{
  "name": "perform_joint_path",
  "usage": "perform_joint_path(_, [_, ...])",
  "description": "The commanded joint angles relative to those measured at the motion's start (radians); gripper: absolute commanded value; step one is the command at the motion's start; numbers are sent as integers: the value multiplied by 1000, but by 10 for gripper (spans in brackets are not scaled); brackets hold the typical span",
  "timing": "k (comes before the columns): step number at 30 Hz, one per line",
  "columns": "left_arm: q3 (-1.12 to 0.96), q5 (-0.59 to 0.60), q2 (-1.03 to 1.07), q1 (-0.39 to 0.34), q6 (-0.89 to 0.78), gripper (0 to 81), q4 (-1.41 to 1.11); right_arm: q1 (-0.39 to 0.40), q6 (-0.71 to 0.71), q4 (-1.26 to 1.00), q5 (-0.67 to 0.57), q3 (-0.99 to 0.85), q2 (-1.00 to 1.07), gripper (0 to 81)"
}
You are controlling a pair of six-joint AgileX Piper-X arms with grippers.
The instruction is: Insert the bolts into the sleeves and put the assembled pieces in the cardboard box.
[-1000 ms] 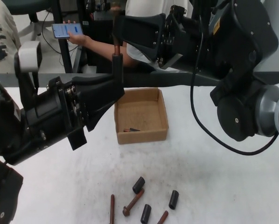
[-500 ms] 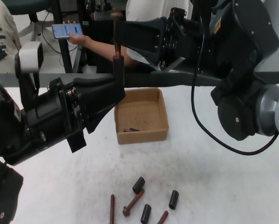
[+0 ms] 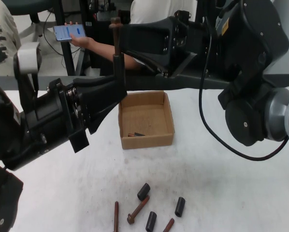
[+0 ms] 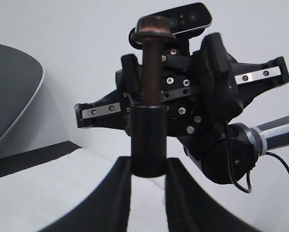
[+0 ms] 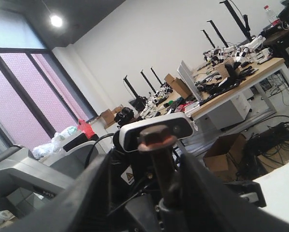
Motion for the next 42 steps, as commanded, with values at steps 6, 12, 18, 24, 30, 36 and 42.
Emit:
perform_joint_path(6, [-7,16,-3,7,-16,3,-11,4,-23,-13,13,-7,-9,427])
perform_joint_path(12, [-7,28,-3,7,-39,3,-32,4,-59,45,26,-7,-9,432])
perform_joint_path(18, [-7,30,-3,7,-60,3,-86,4,-80,76,34,-7,-9,438])
perform_joint_path(24, [-7,35,-3,7,-66,3,-86,2,-90,76,82,-7,-9,438])
perform_joint_path(30, [-7,70,-3,7,-83,3,-86,-51,-90,76,101,-9,-9,438])
perform_joint_path(36, [-7,70,-3,7,-83,3,-86,-115,-52,59,101,-9,-11,438])
perform_joint_path(42, [-7,70,-3,7,-81,3,-82,-144,9,-98,131,-9,-11,151])
